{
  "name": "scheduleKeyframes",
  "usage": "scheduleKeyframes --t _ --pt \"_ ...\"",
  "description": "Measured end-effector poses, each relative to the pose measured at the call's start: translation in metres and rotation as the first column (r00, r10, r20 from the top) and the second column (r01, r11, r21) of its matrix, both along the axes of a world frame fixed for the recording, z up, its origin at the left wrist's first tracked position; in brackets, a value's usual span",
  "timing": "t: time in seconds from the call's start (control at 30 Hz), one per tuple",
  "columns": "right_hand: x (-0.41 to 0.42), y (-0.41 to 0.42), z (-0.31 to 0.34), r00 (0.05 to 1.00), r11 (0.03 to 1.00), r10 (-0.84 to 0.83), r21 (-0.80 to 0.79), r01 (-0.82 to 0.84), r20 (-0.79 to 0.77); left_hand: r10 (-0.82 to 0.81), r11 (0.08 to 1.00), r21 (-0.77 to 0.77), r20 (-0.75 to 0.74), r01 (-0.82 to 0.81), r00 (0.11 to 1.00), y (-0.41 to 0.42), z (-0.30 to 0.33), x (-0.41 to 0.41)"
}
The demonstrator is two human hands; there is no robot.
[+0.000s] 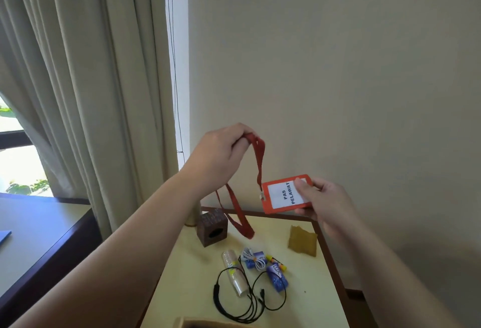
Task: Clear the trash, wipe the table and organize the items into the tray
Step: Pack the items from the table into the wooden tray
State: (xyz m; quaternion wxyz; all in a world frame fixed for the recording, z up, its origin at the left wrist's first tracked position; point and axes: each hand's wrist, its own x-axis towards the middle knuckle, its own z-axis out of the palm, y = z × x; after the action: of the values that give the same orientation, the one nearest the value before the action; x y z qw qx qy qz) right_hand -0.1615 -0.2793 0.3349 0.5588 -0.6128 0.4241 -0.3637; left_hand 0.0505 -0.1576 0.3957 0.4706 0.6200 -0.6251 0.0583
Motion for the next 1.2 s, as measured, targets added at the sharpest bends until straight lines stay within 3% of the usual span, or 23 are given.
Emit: scheduleKeyframes --t 0.13,0.33,0.5,0.7,0.83,1.03,1.2 --pt "0.005 0.025 -0.001 0.989 0.990 0.138 -0.005 -0.138 0.050 0.038 0.999 -0.007 0.056 -0.037 0.998 -0.013 0.015 -0.001" --pt "-0.005 0.047 0.010 0.919 0.955 0.289 -0.021 -0.294 0.268 0.038 0.978 0.203 0.076 -0.053 0.996 -0.029 0.003 0.014" --pt "-0.004 0.054 0.027 0.882 0.976 0.207 -0.030 -0.215 0.422 -0.060 0.928 0.359 -0.125 0.101 0.990 -0.029 -0.039 0.015" --pt "-0.003 0.049 0.035 0.900 0.996 0.085 -0.063 -0.065 0.428 0.030 0.860 0.485 -0.359 0.159 0.933 -0.010 -0.086 -0.009" --pt "0.007 0.049 0.033 0.909 0.996 0.071 -0.083 -0.040 0.410 0.042 0.879 0.451 -0.398 0.155 0.916 0.002 -0.111 -0.031" --pt "0.022 0.043 0.039 0.838 1.000 -0.010 0.006 0.008 0.546 -0.003 0.915 0.380 -0.325 0.133 0.946 0.009 -0.134 -0.044" --pt "0.025 0.029 0.036 0.858 0.992 -0.081 -0.045 0.121 0.507 -0.063 0.896 0.436 -0.060 0.083 0.996 0.026 -0.119 -0.049"
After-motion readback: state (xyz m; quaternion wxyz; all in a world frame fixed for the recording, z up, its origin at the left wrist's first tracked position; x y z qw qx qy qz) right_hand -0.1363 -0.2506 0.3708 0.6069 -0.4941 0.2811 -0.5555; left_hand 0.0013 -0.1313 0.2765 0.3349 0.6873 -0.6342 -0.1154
